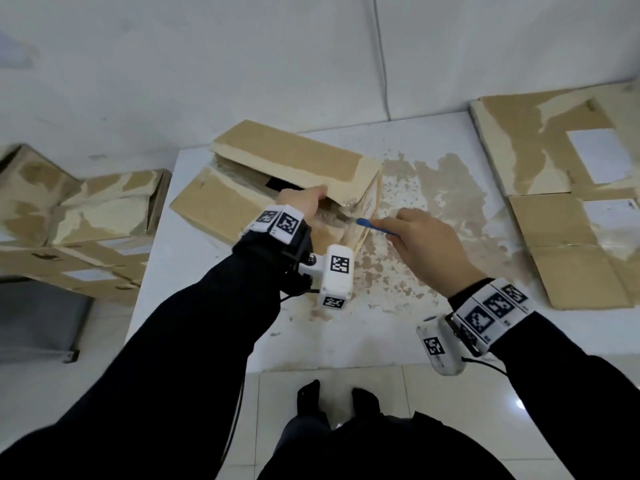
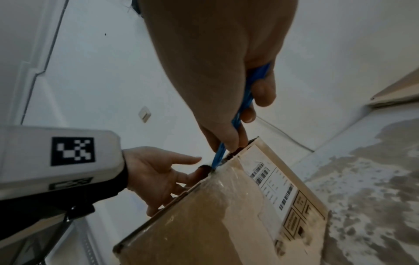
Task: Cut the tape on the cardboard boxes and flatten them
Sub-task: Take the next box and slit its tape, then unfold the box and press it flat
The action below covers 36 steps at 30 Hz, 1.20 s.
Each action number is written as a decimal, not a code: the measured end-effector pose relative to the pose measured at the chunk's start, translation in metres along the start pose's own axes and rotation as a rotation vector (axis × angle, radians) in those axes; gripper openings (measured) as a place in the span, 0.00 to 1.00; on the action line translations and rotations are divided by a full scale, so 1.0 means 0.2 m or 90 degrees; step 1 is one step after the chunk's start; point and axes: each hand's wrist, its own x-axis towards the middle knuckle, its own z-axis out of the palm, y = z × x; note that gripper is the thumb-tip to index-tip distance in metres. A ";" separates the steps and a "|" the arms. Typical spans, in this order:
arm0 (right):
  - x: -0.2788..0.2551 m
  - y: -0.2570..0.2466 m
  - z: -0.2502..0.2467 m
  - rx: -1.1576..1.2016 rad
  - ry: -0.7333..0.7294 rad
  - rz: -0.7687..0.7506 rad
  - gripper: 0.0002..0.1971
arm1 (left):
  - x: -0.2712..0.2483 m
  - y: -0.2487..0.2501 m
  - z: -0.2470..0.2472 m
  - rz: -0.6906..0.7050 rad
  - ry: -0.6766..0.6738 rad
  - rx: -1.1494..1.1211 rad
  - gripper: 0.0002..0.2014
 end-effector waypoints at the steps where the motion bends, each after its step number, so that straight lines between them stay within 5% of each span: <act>1: 0.00 0.00 0.02 -0.031 0.009 -0.009 0.23 | 0.00 0.01 0.01 0.002 0.003 0.011 0.24; 4: 0.04 -0.01 0.04 -0.079 0.033 0.033 0.29 | 0.01 0.02 0.02 0.021 -0.045 0.038 0.21; 7: 0.05 0.04 0.00 -0.041 0.072 0.115 0.20 | 0.00 0.04 0.00 0.056 -0.026 0.057 0.17; 11: -0.17 0.20 0.09 0.257 0.070 0.290 0.13 | 0.02 0.05 -0.04 0.124 -0.078 0.095 0.14; 16: -0.43 0.40 0.47 0.273 -0.082 0.519 0.14 | -0.01 0.06 -0.17 0.373 -0.057 0.756 0.23; 19: -0.41 0.34 0.49 0.118 0.003 0.394 0.15 | -0.09 0.16 -0.28 0.538 0.012 0.840 0.22; 21: -0.30 0.20 0.37 0.191 0.106 0.239 0.13 | -0.17 0.22 -0.39 0.579 -0.026 0.821 0.20; 23: -0.14 0.02 0.24 0.282 0.095 0.070 0.14 | -0.26 0.24 -0.52 0.501 -0.137 0.810 0.13; 26: 0.09 -0.14 0.19 0.208 -0.042 -0.106 0.22 | -0.35 0.14 -0.67 0.316 -0.284 0.868 0.08; 28: 0.19 -0.15 0.19 0.117 -0.090 -0.123 0.26 | -0.32 -0.01 -0.69 0.277 -0.296 0.932 0.23; 31: 0.31 -0.08 0.07 0.070 -0.058 -0.037 0.28 | -0.19 -0.26 -0.65 0.413 -0.227 1.005 0.41; 34: 0.50 -0.01 -0.09 0.118 -0.050 0.084 0.30 | -0.06 -0.36 -0.59 0.513 -0.215 0.981 0.40; 36: 0.65 0.07 -0.13 0.128 -0.183 0.147 0.29 | 0.00 -0.37 -0.55 0.517 -0.200 0.940 0.36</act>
